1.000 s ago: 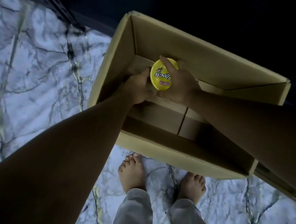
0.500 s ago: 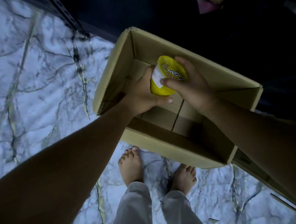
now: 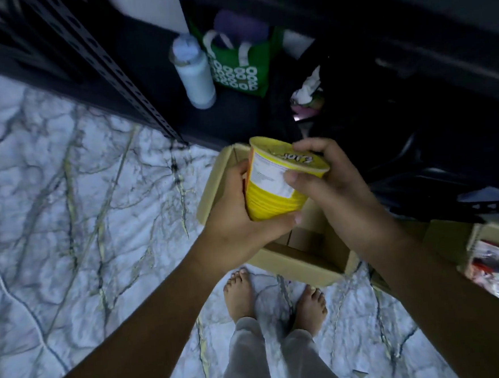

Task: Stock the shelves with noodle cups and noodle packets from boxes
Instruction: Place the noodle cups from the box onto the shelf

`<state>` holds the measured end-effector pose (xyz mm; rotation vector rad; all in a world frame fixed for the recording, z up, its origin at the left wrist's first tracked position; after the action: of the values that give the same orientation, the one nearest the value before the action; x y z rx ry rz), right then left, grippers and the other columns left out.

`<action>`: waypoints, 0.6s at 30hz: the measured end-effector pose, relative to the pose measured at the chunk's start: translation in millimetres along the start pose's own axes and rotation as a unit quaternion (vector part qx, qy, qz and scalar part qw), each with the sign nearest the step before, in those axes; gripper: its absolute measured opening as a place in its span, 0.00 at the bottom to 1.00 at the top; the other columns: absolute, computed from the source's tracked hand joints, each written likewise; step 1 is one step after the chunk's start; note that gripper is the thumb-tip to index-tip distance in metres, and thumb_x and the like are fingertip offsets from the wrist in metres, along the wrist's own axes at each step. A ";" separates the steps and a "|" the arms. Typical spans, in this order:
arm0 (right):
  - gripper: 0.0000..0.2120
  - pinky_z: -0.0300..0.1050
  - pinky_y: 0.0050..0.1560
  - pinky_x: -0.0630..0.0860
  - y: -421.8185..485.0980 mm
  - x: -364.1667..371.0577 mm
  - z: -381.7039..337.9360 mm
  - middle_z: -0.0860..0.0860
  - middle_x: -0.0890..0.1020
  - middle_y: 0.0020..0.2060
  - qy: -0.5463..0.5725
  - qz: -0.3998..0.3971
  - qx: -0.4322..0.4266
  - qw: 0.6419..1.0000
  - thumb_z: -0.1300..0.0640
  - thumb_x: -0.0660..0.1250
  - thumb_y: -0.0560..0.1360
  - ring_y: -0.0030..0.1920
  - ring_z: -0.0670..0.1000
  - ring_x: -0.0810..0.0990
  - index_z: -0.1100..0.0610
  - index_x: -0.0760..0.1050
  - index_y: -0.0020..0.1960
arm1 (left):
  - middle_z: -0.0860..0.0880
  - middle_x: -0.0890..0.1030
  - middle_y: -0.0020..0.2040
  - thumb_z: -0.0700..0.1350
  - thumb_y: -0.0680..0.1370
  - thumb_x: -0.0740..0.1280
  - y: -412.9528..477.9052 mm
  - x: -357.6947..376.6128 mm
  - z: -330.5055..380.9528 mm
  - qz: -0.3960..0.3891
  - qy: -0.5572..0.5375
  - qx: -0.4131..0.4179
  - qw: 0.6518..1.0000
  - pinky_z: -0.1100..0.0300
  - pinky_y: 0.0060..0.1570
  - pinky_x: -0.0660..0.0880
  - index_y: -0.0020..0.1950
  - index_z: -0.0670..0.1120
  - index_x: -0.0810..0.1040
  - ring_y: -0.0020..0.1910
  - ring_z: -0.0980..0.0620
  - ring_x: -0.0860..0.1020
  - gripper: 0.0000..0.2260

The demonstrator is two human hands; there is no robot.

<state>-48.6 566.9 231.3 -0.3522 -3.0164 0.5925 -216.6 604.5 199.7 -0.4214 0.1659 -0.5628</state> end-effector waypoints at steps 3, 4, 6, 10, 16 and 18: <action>0.25 0.48 0.54 0.78 -34.1 -4.2 -61.0 0.50 0.84 0.52 0.009 0.007 0.001 1.000 0.44 0.78 0.66 0.53 0.49 0.82 0.50 0.76 0.59 | 0.57 0.79 0.65 0.44 0.70 0.82 -39.5 3.4 80.4 -0.026 0.006 0.033 0.999 0.53 0.56 0.80 0.77 0.56 0.63 0.63 0.56 0.80 0.42; 0.25 0.49 0.54 0.79 -46.2 -6.6 -82.9 0.50 0.85 0.51 0.009 0.013 -0.005 1.000 0.45 0.79 0.66 0.53 0.50 0.83 0.50 0.76 0.59 | 0.57 0.80 0.65 0.43 0.70 0.82 -50.6 5.9 96.4 -0.034 0.020 0.043 0.998 0.53 0.56 0.80 0.76 0.58 0.63 0.63 0.56 0.80 0.41; 0.24 0.48 0.51 0.79 -72.1 -11.3 -127.0 0.50 0.85 0.51 0.015 0.026 -0.019 0.999 0.46 0.80 0.68 0.53 0.50 0.83 0.52 0.77 0.59 | 0.58 0.80 0.64 0.41 0.71 0.82 -69.4 11.0 140.7 -0.048 0.022 0.068 0.996 0.54 0.56 0.80 0.74 0.62 0.65 0.62 0.56 0.81 0.40; 0.20 0.43 0.50 0.79 -128.1 -17.9 -210.0 0.51 0.84 0.55 0.038 0.063 -0.065 0.995 0.49 0.80 0.69 0.54 0.49 0.83 0.52 0.79 0.57 | 0.60 0.80 0.64 0.42 0.72 0.81 -111.3 12.4 229.8 -0.086 0.074 0.108 0.988 0.57 0.55 0.80 0.77 0.61 0.61 0.62 0.58 0.80 0.42; 0.20 0.49 0.51 0.80 -207.6 -24.2 -304.5 0.53 0.85 0.51 0.045 0.101 -0.139 0.984 0.50 0.77 0.70 0.51 0.51 0.83 0.55 0.79 0.59 | 0.56 0.76 0.72 0.44 0.77 0.76 -172.4 4.5 335.2 -0.170 0.125 0.177 0.961 0.46 0.68 0.75 0.82 0.59 0.56 0.70 0.54 0.76 0.40; 0.19 0.49 0.50 0.79 -228.8 -26.0 -331.4 0.53 0.85 0.50 0.055 0.120 -0.172 0.976 0.52 0.77 0.70 0.50 0.50 0.82 0.56 0.79 0.58 | 0.55 0.77 0.71 0.43 0.77 0.75 -188.9 4.1 364.7 -0.182 0.135 0.199 0.953 0.43 0.68 0.75 0.83 0.57 0.56 0.69 0.52 0.77 0.40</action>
<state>-42.2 476.7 624.6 -0.7451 -2.9807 0.0496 -207.4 582.4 609.7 0.0255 0.2318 -0.9971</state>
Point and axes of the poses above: each hand's wrist, its own y-axis towards the middle knuckle, its own x-axis out of the palm, z = x × y, the point moved 3 cm from there along y, towards the middle knuckle
